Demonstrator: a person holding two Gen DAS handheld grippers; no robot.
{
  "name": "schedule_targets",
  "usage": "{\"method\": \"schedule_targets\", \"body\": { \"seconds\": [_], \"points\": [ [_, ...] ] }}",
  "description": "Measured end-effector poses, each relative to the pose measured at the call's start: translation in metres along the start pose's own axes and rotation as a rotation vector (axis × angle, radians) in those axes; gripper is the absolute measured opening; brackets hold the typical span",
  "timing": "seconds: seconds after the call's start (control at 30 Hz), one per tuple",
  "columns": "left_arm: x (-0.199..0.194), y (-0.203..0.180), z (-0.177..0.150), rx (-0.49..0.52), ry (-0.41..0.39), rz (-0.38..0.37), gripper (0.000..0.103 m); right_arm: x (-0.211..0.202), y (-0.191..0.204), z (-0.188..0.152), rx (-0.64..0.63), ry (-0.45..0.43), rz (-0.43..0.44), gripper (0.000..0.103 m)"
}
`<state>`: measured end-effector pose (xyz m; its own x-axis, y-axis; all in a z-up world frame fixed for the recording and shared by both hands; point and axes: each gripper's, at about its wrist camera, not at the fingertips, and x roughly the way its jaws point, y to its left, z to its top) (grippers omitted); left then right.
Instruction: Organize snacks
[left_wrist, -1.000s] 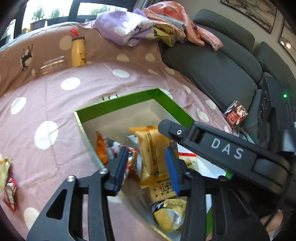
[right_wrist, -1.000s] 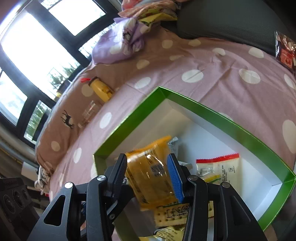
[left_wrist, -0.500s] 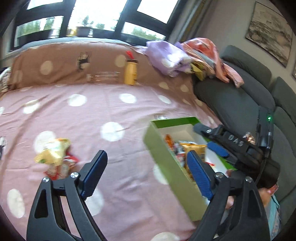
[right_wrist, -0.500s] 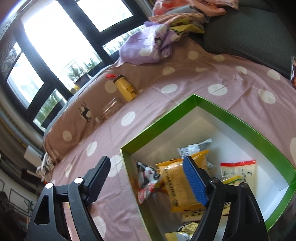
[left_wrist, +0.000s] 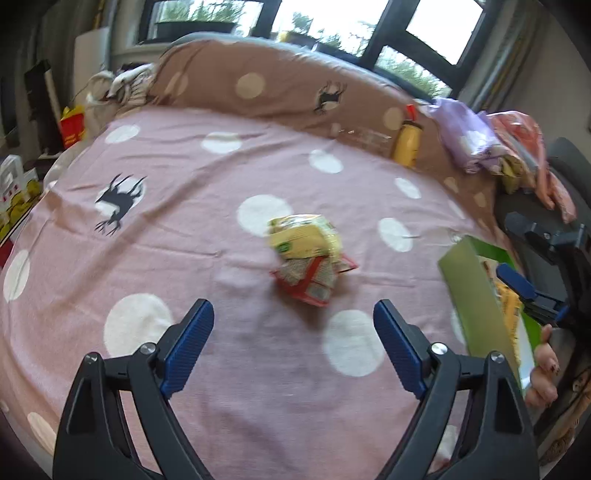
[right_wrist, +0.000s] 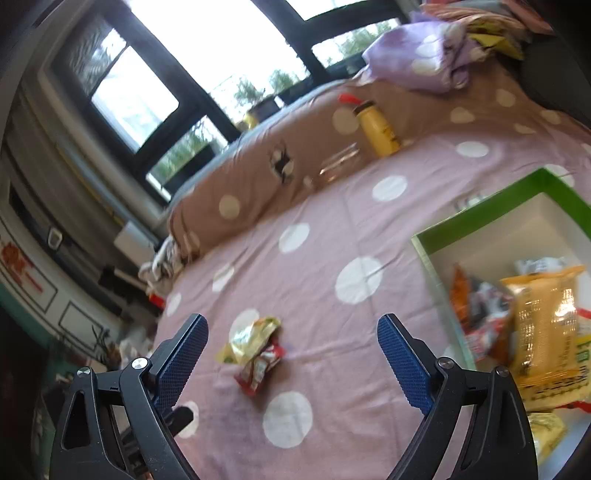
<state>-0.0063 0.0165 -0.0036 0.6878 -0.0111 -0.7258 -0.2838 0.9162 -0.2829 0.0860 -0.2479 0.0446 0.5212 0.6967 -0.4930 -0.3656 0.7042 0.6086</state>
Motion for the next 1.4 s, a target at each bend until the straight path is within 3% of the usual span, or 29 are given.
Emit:
{"method": "schedule_targets", "body": {
  "seconds": [0.2,0.57,0.63,0.7,0.77,0.8,0.83,1.13,1.27,1.4],
  "points": [
    [0.004,0.032,0.002,-0.07,0.028,0.06,0.089,0.051,0.027,-0.008,-0.001,0.188,0.05,0.093],
    [0.005,0.064,0.008,-0.157,0.066,0.092,0.089,0.155,0.102,-0.013,-0.204,0.332,-0.136,0.092],
    [0.005,0.066,0.009,-0.157,0.062,0.112,0.089,0.169,0.11,-0.019,-0.263,0.307,-0.219,0.077],
    [0.005,0.068,0.009,-0.153,0.06,0.141,0.089,0.182,0.112,-0.024,-0.309,0.303,-0.274,0.075],
    [0.006,0.07,0.009,-0.159,0.064,0.142,0.089,0.192,0.11,-0.028,-0.312,0.323,-0.29,0.066],
    [0.005,0.071,0.008,-0.161,0.065,0.133,0.089,0.194,0.108,-0.029,-0.317,0.317,-0.315,0.055],
    [0.004,0.071,0.009,-0.164,0.064,0.123,0.089,0.194,0.106,-0.03,-0.325,0.312,-0.323,0.047],
    [0.003,0.067,0.008,-0.162,0.06,0.116,0.089,0.146,0.106,-0.025,-0.314,0.277,-0.219,0.037],
    [-0.001,0.064,0.008,-0.184,0.072,-0.025,0.089,0.107,0.098,-0.033,-0.319,0.264,-0.19,0.037],
    [-0.004,0.055,0.009,-0.173,0.061,-0.067,0.089,0.077,0.081,-0.045,-0.262,0.307,-0.107,0.037]
  ]
}}
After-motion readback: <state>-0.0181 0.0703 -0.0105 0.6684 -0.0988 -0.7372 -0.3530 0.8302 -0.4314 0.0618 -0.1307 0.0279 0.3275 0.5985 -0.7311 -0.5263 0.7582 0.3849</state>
